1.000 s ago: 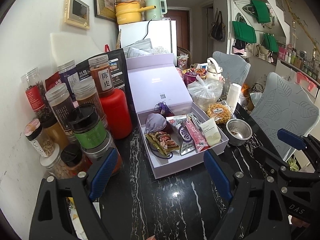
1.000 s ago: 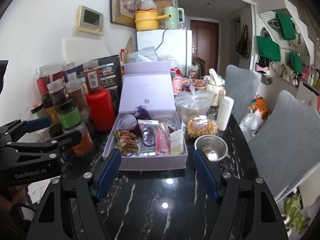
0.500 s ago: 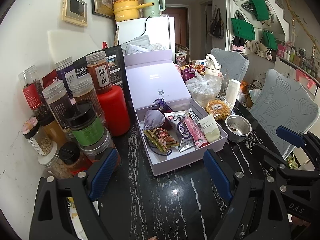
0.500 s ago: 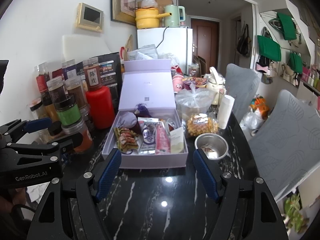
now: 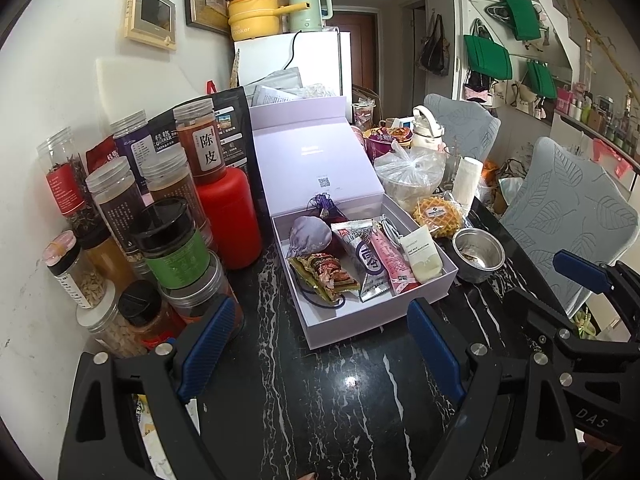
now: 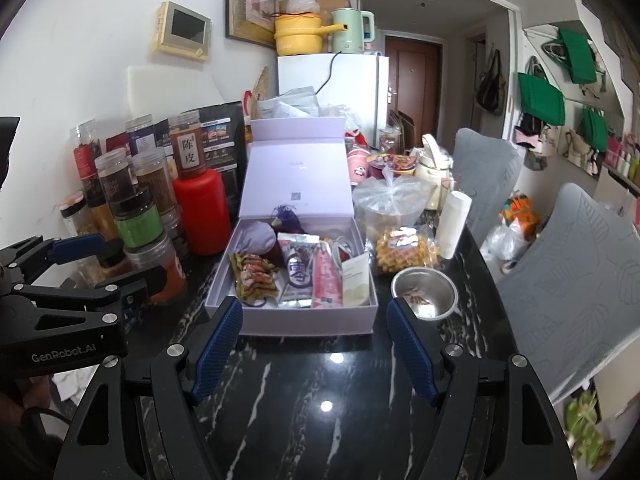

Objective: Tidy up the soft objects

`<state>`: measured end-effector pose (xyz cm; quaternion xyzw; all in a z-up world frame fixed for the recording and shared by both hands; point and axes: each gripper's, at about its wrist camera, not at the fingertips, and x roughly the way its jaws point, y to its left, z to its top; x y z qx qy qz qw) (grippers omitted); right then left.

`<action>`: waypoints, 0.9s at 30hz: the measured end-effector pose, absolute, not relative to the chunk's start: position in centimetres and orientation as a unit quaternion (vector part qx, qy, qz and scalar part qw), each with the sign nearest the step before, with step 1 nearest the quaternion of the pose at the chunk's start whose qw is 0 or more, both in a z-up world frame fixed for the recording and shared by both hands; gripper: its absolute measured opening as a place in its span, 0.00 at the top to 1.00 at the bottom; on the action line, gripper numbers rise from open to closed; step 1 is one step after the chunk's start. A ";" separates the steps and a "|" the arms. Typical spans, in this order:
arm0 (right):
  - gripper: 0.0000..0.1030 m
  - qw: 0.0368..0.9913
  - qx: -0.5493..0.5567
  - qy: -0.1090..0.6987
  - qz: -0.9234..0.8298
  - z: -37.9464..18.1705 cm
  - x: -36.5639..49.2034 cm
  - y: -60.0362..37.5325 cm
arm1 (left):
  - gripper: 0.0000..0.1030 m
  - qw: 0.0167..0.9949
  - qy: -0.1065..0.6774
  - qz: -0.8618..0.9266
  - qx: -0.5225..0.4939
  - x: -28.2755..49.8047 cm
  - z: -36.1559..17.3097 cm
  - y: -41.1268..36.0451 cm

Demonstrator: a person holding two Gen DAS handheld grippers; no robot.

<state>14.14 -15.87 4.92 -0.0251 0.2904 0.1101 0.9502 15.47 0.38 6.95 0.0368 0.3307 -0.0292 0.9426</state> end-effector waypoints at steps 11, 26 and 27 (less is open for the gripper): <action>0.26 0.949 -0.028 0.293 0.110 4.8 14.0 -15.9 | 0.14 0.942 0.332 -0.029 0.040 15.5 6.8 0.3; 0.25 0.948 -0.028 0.300 0.105 4.2 14.2 -16.5 | 0.14 0.939 0.341 -0.029 0.041 15.6 6.5 0.1; 0.25 0.948 -0.028 0.300 0.105 4.3 14.2 -16.5 | 0.14 0.939 0.341 -0.030 0.042 15.6 6.4 0.0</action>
